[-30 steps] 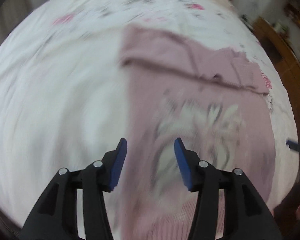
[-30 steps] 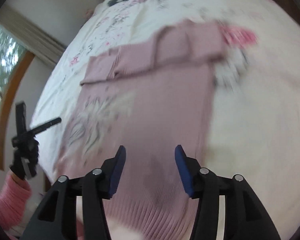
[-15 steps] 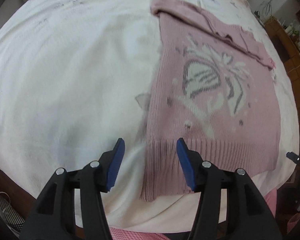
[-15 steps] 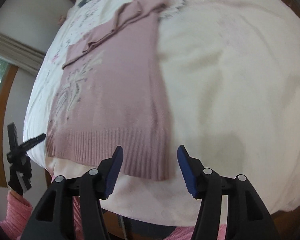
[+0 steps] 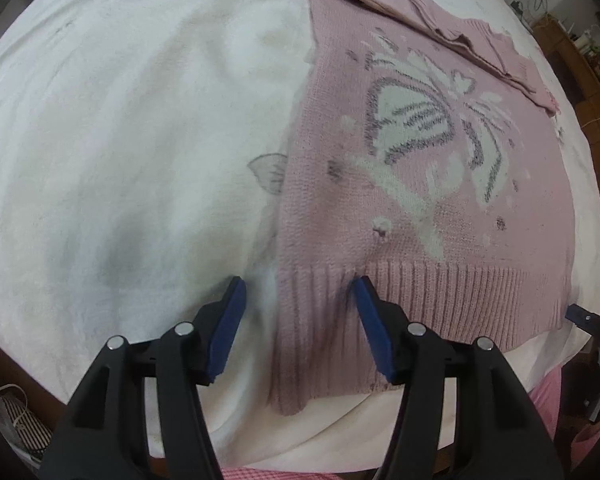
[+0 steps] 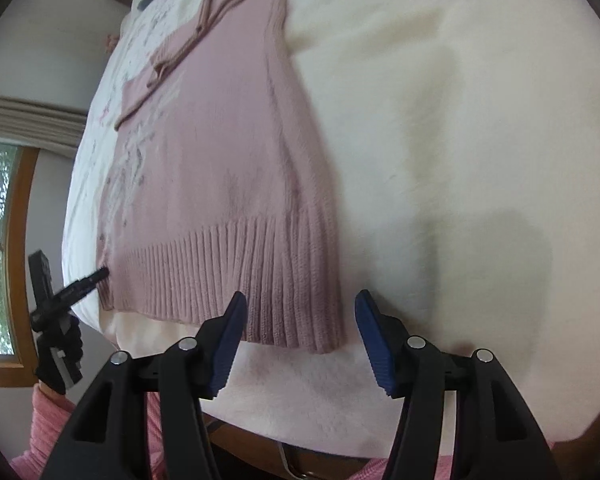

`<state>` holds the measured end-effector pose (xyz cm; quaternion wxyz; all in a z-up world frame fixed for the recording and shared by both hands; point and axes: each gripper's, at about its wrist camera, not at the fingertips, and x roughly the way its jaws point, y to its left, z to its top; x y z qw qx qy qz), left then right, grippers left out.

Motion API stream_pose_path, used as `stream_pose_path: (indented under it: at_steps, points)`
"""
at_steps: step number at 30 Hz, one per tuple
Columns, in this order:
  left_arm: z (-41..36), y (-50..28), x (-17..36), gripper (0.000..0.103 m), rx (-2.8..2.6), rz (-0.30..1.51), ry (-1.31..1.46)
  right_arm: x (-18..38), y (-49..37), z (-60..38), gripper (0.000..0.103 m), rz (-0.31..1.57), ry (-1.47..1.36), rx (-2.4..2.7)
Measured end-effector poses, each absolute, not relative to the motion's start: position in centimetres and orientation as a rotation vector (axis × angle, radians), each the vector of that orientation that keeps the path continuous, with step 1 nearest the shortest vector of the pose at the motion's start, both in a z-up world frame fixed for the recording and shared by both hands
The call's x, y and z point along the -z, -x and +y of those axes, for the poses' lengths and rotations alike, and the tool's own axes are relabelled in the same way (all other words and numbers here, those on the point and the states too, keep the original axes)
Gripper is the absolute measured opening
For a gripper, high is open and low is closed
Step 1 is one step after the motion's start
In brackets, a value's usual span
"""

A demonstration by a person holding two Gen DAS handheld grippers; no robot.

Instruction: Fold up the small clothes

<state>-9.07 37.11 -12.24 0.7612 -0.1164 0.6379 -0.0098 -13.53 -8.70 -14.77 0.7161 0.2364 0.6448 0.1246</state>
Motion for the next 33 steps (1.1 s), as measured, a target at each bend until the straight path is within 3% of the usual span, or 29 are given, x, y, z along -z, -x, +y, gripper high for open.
stream_pose_path:
  at_steps: [2,3,4,5,7,15,16,18,21,33]
  points:
    - [37.1,8.8,12.5,0.055,0.022,1.393,0.263,15.2,13.4,-8.4,0.056,1.429,-0.526,-0.275]
    - [37.1,8.7,12.5,0.047,0.021,1.391,0.268,15.3,13.3,-8.3,0.054,1.427,-0.536,-0.279]
    - [37.1,8.6,12.5,0.036,0.031,1.392,0.287,15.2,13.2,-8.3,0.044,1.425,-0.547,-0.29]
    - [37.2,8.6,12.4,0.032,0.042,1.393,0.308,15.2,13.2,-8.2,0.035,1.427,-0.564,-0.311]
    - [37.3,8.5,12.2,0.016,0.052,1.391,0.335,15.0,13.2,-8.0,0.033,1.425,-0.582,-0.35]
    - [36.9,8.6,13.0,0.025,0.056,1.414,0.284,15.6,13.1,-7.1,0.038,1.443,-0.543,-0.342]
    - [36.8,8.6,13.0,0.024,0.054,1.41,0.281,15.5,13.1,-7.0,0.035,1.441,-0.544,-0.346]
    - [36.7,8.7,12.9,0.017,0.056,1.402,0.286,15.4,13.0,-6.8,0.011,1.439,-0.55,-0.354]
    - [36.8,9.1,12.3,0.01,0.063,1.384,0.309,14.6,13.0,-7.2,0.01,1.407,-0.612,-0.385]
    - [37.7,6.3,6.0,0.009,0.176,1.202,0.533,7.9,9.0,-10.3,0.009,1.173,-0.888,-0.554]
